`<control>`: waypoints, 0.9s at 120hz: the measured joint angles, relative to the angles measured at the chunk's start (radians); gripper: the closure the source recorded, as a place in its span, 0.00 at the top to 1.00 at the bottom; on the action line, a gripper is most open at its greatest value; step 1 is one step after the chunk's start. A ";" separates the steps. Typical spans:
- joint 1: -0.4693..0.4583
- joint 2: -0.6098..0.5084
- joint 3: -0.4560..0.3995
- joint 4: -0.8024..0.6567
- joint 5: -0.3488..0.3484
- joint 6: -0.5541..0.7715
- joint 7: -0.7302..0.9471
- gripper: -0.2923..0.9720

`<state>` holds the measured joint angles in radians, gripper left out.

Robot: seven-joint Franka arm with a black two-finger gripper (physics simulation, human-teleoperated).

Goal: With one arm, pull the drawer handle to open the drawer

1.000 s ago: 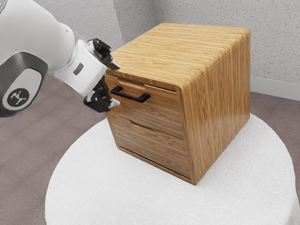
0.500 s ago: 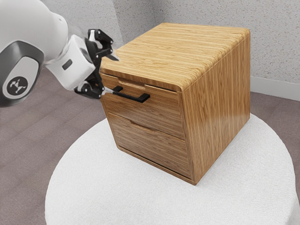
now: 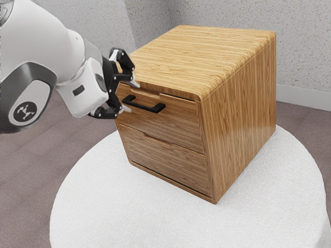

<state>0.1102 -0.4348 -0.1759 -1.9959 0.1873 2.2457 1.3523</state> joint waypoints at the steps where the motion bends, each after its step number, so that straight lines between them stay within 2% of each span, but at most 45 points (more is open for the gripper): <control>1: 0.000 0.000 0.000 0.000 0.000 0.000 0.001 0.47; 43: 0.056 0.028 -0.001 0.009 -0.001 0.004 0.039 0.46; 108: 0.069 0.079 -0.026 0.019 -0.004 0.006 0.068 0.46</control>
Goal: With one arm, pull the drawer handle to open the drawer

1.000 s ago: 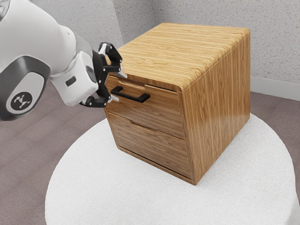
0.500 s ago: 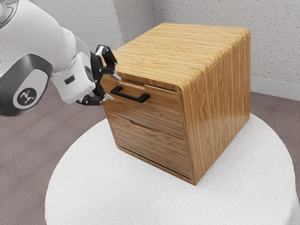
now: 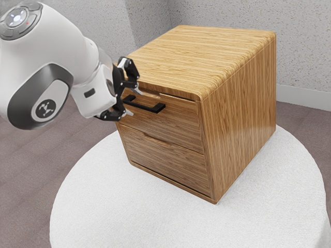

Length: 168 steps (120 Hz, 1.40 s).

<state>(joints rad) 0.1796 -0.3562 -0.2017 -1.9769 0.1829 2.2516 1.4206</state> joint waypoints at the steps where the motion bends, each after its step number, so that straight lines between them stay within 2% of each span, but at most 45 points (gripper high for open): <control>1: 0.001 0.000 0.000 0.000 0.000 0.000 0.000 0.46; 64: 0.035 0.038 -0.001 0.002 -0.003 -0.001 0.022 0.47; 141: 0.033 0.085 -0.004 0.005 -0.003 0.001 0.032 0.47; 168: 0.034 0.079 -0.004 0.005 -0.003 0.001 0.034 0.41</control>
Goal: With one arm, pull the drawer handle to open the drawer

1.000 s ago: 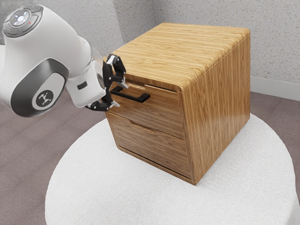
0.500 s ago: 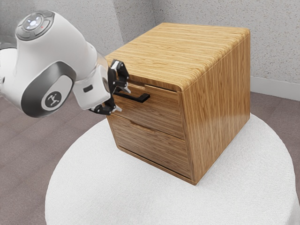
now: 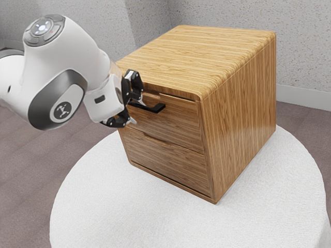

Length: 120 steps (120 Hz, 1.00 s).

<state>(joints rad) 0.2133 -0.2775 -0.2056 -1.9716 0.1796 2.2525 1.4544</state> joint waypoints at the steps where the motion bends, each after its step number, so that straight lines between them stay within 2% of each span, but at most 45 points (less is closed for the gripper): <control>1: 0.000 0.000 0.000 0.000 0.000 0.000 0.000 0.41; 42: 0.000 -0.033 0.000 -0.020 -0.001 0.000 0.000 0.35; 79: 0.001 -0.072 0.000 -0.072 -0.005 0.001 -0.001 0.41; 120: 0.002 -0.153 0.002 -0.124 -0.006 -0.001 -0.002 0.39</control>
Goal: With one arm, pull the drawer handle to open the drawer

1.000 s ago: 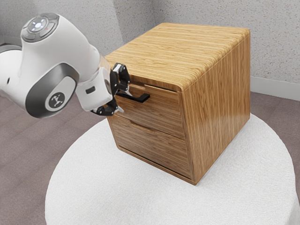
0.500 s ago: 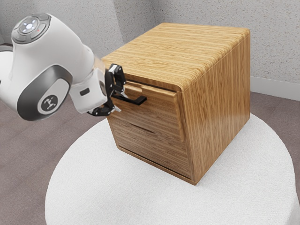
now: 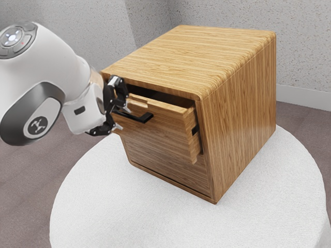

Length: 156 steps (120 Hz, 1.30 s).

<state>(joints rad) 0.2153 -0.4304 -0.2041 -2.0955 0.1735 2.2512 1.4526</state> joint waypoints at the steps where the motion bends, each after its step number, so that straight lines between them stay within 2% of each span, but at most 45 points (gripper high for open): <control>1: 0.000 -0.001 0.000 -0.001 0.000 0.000 0.000 0.39; 48: 0.001 -0.038 0.000 -0.044 -0.002 0.001 -0.001 0.40; 67: 0.009 -0.056 0.001 -0.074 -0.003 0.001 -0.001 0.44; 79: 0.019 -0.082 0.001 -0.091 -0.009 0.000 -0.001 0.41; 112: 0.022 -0.142 0.001 -0.141 -0.013 -0.001 -0.002 0.41; 156: 0.011 -0.161 -0.022 -0.157 -0.021 -0.001 -0.002 0.42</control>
<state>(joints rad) 0.2259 -0.5911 -0.2260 -2.2526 0.1523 2.2498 1.4506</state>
